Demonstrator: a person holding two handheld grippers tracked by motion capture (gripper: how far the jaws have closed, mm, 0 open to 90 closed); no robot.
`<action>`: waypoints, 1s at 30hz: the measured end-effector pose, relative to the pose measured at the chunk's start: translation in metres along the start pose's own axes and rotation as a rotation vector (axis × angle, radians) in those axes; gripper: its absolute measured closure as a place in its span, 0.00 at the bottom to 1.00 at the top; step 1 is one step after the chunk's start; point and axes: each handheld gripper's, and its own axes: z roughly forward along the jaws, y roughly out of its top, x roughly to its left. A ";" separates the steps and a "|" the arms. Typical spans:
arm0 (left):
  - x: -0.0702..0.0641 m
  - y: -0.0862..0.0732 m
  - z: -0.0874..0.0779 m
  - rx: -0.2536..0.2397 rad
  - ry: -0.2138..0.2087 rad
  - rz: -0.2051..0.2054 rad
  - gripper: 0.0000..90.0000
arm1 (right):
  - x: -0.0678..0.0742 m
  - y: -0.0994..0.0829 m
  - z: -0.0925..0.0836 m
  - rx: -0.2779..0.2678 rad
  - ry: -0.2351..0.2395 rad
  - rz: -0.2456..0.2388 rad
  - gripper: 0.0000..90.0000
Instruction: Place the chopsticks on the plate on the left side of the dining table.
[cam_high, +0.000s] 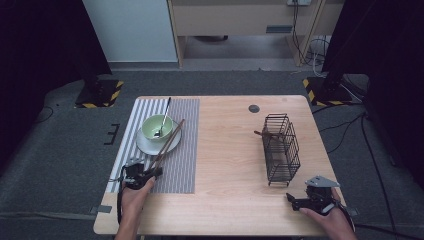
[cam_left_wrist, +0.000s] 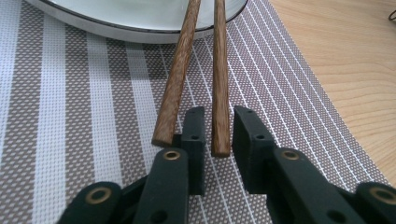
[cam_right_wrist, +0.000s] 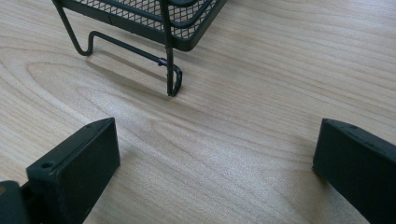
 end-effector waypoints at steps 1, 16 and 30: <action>0.000 -0.001 -0.002 -0.004 0.005 -0.003 0.81 | 0.000 0.000 0.000 0.000 0.001 0.000 0.01; -0.008 -0.013 -0.018 0.007 0.023 0.026 0.70 | 0.000 0.000 0.000 -0.001 0.003 -0.002 0.01; -0.010 -0.016 -0.028 -0.038 0.092 0.052 0.44 | 0.000 0.000 0.000 -0.002 0.003 -0.004 0.01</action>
